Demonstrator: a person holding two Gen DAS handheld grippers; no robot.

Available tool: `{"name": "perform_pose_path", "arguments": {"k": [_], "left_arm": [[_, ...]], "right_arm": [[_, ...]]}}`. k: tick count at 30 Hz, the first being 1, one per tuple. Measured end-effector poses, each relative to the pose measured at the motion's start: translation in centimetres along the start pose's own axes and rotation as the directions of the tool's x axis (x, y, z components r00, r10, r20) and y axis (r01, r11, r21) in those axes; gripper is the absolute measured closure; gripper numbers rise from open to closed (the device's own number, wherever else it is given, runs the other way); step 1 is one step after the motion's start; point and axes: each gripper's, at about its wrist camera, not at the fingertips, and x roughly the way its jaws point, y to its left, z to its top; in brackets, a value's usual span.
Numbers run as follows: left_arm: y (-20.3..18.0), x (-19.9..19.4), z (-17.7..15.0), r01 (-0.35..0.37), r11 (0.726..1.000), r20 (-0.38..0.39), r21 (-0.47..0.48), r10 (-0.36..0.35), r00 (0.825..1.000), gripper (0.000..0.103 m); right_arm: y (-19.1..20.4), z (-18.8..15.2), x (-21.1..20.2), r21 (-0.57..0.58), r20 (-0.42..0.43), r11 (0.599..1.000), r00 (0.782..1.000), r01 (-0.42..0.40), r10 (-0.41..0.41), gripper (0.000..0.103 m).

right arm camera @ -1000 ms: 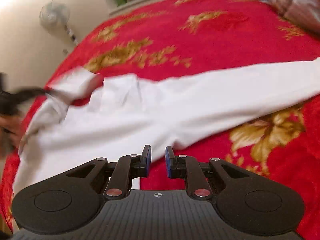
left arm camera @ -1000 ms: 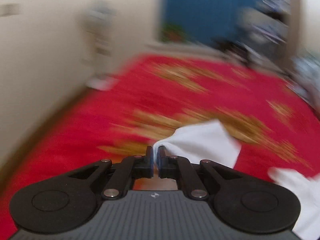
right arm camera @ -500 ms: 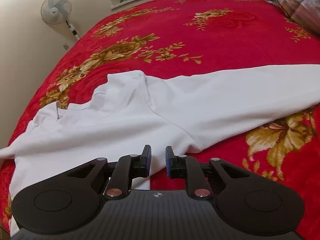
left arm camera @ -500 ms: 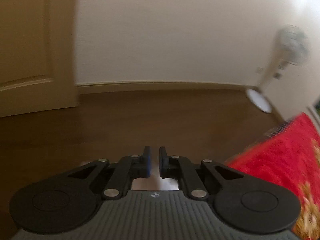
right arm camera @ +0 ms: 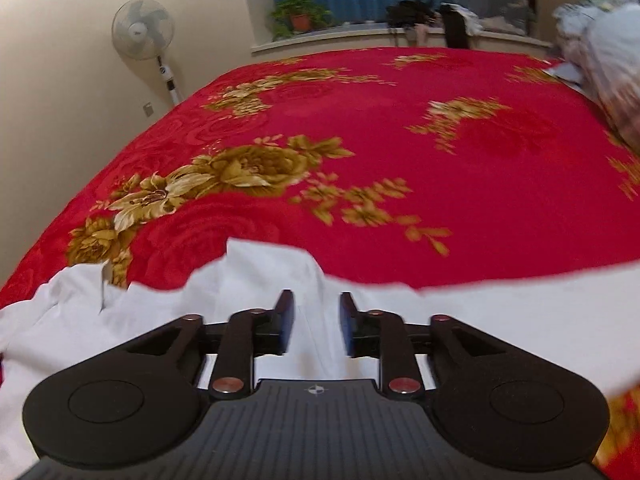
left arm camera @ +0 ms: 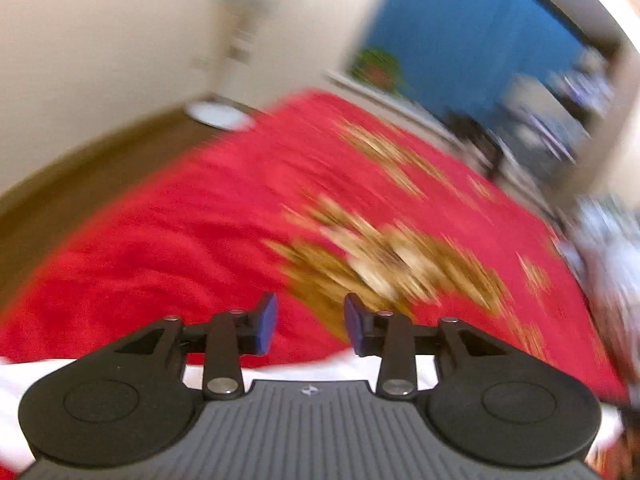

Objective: Fold small clothes

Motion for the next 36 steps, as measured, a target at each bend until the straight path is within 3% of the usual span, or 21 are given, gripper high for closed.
{"name": "perform_pose_path", "arguments": {"k": [3,7,8,9,10,11,13,18,20,22,24,26,28,31,36], "left_arm": [[-3.4,4.6,-2.3,0.080,0.992,-0.110,0.102,-0.069,0.992,0.032],[-3.2,9.2,-4.8,0.094,0.980,-0.214,0.174,-0.056,0.975,0.033],[-3.1,10.3,-5.2,0.092,0.977,-0.227,0.192,-0.047,0.973,0.036],[-2.9,10.8,-5.4,0.093,0.973,-0.229,0.212,-0.043,0.972,0.052],[-2.5,10.7,-5.5,0.110,0.966,-0.232,0.235,-0.054,0.971,0.077],[-2.7,11.1,-5.1,0.136,0.955,-0.235,0.264,-0.073,0.969,0.081],[-2.8,11.2,-4.2,0.133,0.937,-0.202,0.323,-0.069,0.977,0.102],[-1.3,9.6,0.4,0.031,0.970,0.001,0.241,-0.032,0.999,0.102],[-1.3,9.6,0.7,-0.011,0.967,0.041,0.255,0.000,0.999,0.102],[-1.0,9.9,0.6,-0.036,0.971,0.032,0.235,0.029,0.999,0.100],[-0.5,10.0,0.6,-0.047,0.977,-0.009,0.210,0.050,0.999,0.096],[-0.3,8.6,0.8,-0.051,0.977,0.007,0.209,0.051,0.999,0.096],[-0.4,6.3,1.3,-0.048,0.976,0.041,0.212,0.040,0.998,0.089],[-1.1,1.7,2.1,-0.023,0.978,0.084,0.205,0.006,0.996,0.088],[-3.5,-6.0,1.2,0.016,0.977,0.097,0.212,-0.038,0.995,0.088]], "right_arm": [[0.7,1.2,3.5,-0.032,-0.042,0.999,0.999,-0.005,0.004,0.065],[1.0,1.5,7.0,-0.058,-0.107,0.998,0.994,0.000,-0.006,0.065],[1.0,1.4,7.6,-0.065,-0.114,0.998,0.993,0.000,-0.008,0.065],[1.1,1.3,8.0,-0.072,-0.120,0.997,0.993,-0.005,-0.003,0.065],[1.2,1.3,8.3,-0.084,-0.124,0.996,0.992,-0.013,0.003,0.067],[1.3,1.1,8.5,-0.093,-0.118,0.996,0.993,-0.016,0.005,0.069],[1.5,1.1,8.5,-0.115,-0.102,0.993,0.995,-0.032,0.021,0.085],[0.9,3.9,7.9,-0.056,0.022,0.997,0.998,-0.054,0.055,0.092],[0.6,5.9,7.9,0.000,0.082,0.998,0.995,-0.062,0.061,0.093],[1.3,7.6,8.5,0.006,0.126,0.999,0.991,-0.050,0.049,0.092],[2.0,8.2,9.9,-0.002,0.096,1.000,0.995,-0.009,0.009,0.091],[2.2,8.2,11.3,0.003,-0.007,1.000,1.000,-0.015,0.015,0.087],[2.3,7.8,10.2,-0.015,-0.014,1.000,1.000,-0.021,0.021,0.087],[1.5,7.1,5.7,-0.034,0.030,0.999,0.999,-0.027,0.028,0.087],[-0.5,3.8,-4.8,-0.013,0.078,0.997,0.994,-0.074,0.075,0.087]]}}
